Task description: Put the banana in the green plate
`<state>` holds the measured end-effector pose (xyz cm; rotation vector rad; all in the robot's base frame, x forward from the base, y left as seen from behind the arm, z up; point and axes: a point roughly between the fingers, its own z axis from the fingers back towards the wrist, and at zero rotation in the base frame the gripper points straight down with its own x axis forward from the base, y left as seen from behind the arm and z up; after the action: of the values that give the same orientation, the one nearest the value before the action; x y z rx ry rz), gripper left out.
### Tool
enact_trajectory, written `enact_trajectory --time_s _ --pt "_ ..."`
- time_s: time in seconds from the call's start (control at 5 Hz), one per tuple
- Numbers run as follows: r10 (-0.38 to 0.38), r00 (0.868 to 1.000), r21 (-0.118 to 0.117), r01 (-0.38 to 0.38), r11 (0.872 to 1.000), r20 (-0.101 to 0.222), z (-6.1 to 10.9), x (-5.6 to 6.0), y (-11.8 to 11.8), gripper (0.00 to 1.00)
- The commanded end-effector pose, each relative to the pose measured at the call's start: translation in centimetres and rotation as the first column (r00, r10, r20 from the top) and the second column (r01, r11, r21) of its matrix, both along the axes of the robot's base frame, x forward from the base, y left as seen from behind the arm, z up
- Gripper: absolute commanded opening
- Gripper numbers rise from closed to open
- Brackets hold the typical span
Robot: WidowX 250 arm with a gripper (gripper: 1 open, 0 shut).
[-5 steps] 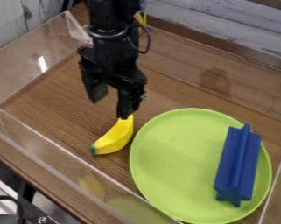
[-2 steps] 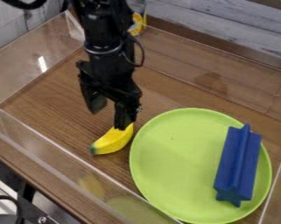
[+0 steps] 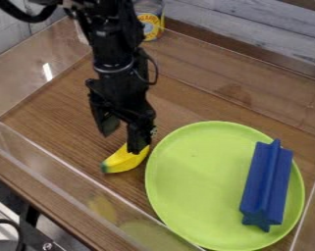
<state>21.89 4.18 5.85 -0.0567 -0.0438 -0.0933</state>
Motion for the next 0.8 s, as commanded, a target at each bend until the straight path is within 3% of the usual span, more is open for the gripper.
enact_trajectory --time_s 0.0,0.6 --pt "-0.003 1.0 -0.008 0.003 1.0 0.03 -0.2 0.4 0.4 1.0" --pt "-0.017 0.999 -0.026 0.018 0.999 0.043 -1.6 0.4 0.7 1.0"
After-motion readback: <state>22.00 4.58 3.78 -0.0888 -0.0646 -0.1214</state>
